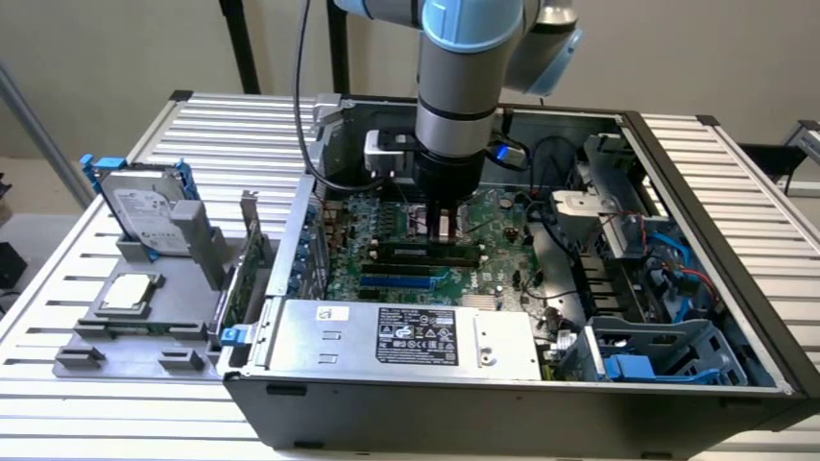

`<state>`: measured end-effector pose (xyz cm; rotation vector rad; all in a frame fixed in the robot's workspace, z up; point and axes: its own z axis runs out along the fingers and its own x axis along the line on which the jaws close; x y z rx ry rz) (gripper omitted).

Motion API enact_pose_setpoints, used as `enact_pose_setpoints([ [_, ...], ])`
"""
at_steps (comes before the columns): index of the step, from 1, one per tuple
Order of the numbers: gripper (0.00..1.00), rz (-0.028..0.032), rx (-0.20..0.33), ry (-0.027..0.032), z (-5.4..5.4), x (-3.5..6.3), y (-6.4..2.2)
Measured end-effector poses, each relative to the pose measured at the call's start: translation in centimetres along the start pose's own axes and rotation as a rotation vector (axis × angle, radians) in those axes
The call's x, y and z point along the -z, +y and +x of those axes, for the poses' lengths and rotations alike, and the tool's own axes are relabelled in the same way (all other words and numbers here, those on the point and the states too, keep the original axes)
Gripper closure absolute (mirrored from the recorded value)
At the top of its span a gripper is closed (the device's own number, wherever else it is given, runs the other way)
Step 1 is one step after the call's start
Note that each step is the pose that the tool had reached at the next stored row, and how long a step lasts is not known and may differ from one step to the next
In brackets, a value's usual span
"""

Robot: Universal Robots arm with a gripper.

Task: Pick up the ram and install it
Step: 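Insert the ram into the slot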

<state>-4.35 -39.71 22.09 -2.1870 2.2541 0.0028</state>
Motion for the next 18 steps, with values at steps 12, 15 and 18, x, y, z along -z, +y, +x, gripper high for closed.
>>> enact_pose_setpoints([
  [12,0.78,-0.0015,0.0,0.0002,0.0,1.47,0.02],
  [15,0.78,-0.0015,0.0,0.0003,0.0,2.61,0.18],
  [18,0.8,-0.0014,0.0,0.0001,0.0,3.02,0.33],
])
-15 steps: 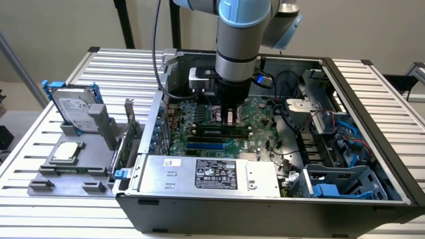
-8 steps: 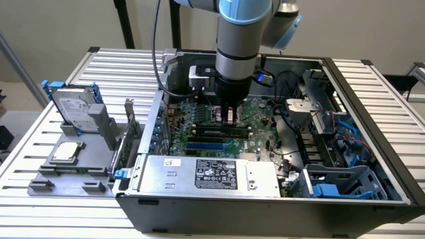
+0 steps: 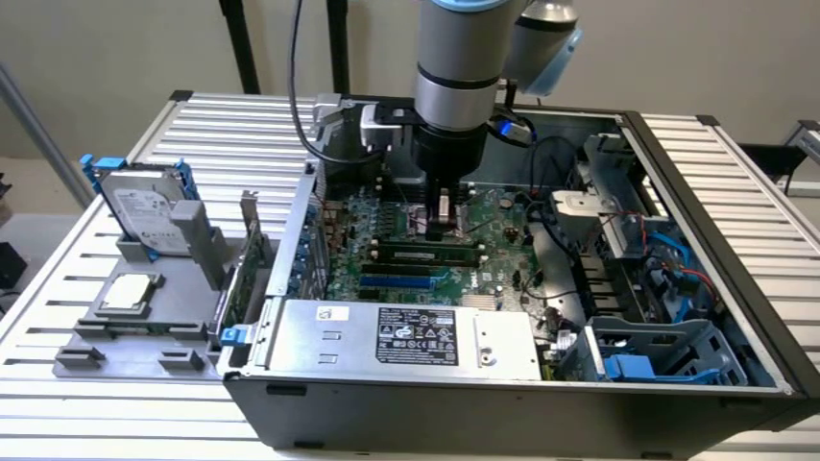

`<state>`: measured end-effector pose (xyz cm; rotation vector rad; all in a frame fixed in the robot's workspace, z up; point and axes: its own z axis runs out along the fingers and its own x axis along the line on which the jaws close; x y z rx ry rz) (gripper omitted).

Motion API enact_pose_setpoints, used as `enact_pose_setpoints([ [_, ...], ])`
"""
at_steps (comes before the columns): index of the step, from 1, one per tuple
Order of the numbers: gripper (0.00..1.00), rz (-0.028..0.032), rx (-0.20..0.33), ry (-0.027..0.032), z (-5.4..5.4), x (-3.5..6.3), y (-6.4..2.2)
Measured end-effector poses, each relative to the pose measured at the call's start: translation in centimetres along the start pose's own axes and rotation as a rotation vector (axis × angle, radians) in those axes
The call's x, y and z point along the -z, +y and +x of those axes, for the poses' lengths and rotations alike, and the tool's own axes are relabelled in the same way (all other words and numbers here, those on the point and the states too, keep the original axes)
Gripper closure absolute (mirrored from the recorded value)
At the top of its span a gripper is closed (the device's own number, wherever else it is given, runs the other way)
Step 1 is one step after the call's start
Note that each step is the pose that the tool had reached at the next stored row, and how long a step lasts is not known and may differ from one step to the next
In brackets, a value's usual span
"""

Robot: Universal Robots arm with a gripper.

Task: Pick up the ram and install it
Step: 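Insert the ram into the slot, then press down the ram until it locks into place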

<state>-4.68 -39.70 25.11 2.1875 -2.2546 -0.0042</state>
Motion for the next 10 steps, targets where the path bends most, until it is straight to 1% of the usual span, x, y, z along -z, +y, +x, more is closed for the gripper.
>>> enact_pose_setpoints([
  [1,0.87,0.0,0.0,0.0001,0.0,0.0,0.0],
  [2,0.89,0.0,0.0,0.0,0.0,0.0,0.0],
  [10,0.89,-0.0001,0.0,0.0002,0.0,0.01,0.01],
])
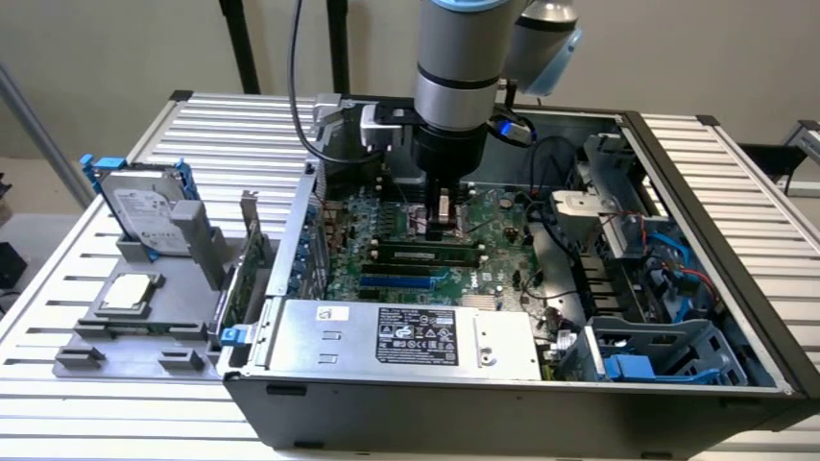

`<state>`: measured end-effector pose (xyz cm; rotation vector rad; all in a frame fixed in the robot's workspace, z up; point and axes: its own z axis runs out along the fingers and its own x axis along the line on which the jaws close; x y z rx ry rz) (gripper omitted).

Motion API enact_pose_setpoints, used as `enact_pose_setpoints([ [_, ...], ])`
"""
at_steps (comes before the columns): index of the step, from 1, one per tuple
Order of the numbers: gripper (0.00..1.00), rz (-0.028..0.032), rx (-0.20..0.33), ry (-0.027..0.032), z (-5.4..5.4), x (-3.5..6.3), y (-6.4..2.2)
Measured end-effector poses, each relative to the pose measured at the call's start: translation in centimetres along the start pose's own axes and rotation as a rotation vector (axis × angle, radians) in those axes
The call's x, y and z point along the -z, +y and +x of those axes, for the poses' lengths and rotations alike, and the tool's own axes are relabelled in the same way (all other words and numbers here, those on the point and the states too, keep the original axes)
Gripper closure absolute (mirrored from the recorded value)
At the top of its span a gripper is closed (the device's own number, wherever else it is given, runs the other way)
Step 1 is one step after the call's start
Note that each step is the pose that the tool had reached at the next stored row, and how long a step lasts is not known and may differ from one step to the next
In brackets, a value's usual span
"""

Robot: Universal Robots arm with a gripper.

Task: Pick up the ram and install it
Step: 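Press down the ram until it locks into place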

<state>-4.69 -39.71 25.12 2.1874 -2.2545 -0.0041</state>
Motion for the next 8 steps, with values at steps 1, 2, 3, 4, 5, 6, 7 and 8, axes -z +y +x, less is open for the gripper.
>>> enact_pose_setpoints([
  [1,0.89,0.0,0.0,0.0,0.0,0.0,0.0],
  [2,0.89,0.0,0.0,0.0,0.0,0.0,0.0],
  [3,0.89,0.0,0.0,0.0,0.0,0.0,0.0],
  [4,0.89,0.0,0.0,0.0,0.0,0.0,0.0],
  [5,0.89,0.0,0.0,0.0,0.0,0.0,0.0],
  [6,0.89,0.0,0.0,0.0,0.0,0.0,0.0],
  [7,0.89,0.0,0.0,0.0,0.0,0.0,0.0],
  [8,0.89,0.0,0.0,0.0,0.0,0.0,0.0],
])
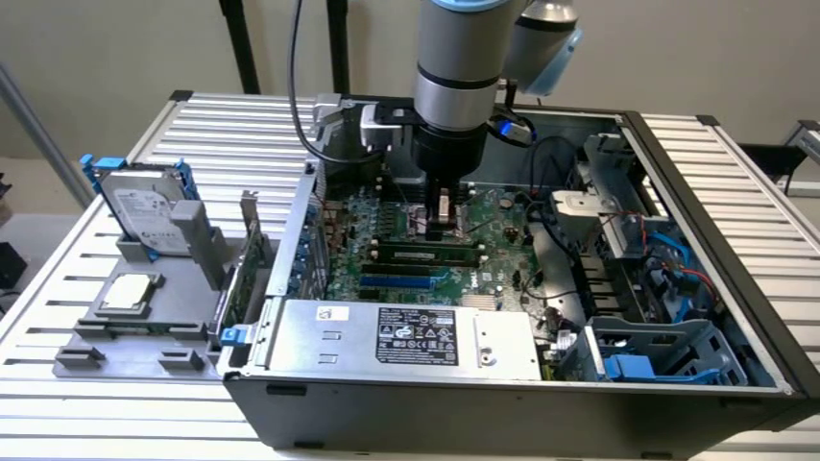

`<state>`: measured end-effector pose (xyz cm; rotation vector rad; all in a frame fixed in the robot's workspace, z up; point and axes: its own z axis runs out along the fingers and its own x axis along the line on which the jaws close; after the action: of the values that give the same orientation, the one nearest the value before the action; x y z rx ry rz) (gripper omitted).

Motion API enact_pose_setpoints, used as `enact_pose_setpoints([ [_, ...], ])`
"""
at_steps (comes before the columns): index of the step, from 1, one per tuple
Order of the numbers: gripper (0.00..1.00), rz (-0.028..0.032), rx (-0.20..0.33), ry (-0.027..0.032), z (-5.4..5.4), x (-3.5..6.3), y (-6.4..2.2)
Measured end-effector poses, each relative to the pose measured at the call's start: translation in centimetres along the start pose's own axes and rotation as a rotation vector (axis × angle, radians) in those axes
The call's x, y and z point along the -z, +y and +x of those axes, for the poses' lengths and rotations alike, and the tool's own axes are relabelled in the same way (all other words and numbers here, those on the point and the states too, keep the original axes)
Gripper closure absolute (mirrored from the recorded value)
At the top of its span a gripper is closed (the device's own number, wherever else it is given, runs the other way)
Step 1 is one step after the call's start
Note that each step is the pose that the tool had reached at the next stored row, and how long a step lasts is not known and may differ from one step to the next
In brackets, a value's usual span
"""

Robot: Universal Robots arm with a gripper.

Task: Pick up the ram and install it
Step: 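Press down the ram until it locks into place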

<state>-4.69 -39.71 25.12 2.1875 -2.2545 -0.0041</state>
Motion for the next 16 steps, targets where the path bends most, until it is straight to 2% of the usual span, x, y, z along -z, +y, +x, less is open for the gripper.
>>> enact_pose_setpoints([
  [1,0.89,0.0002,0.0,0.0002,0.0,0.0,0.01],
  [3,0.89,0.0042,0.0,0.001,-0.1,-0.28,0.11],
  [10,0.89,0.0042,0.0,0.0032,-0.4,-1.54,0.11],
  [16,0.89,0.0009,0.0,0.0144,-0.5,-2.21,0.11],
])
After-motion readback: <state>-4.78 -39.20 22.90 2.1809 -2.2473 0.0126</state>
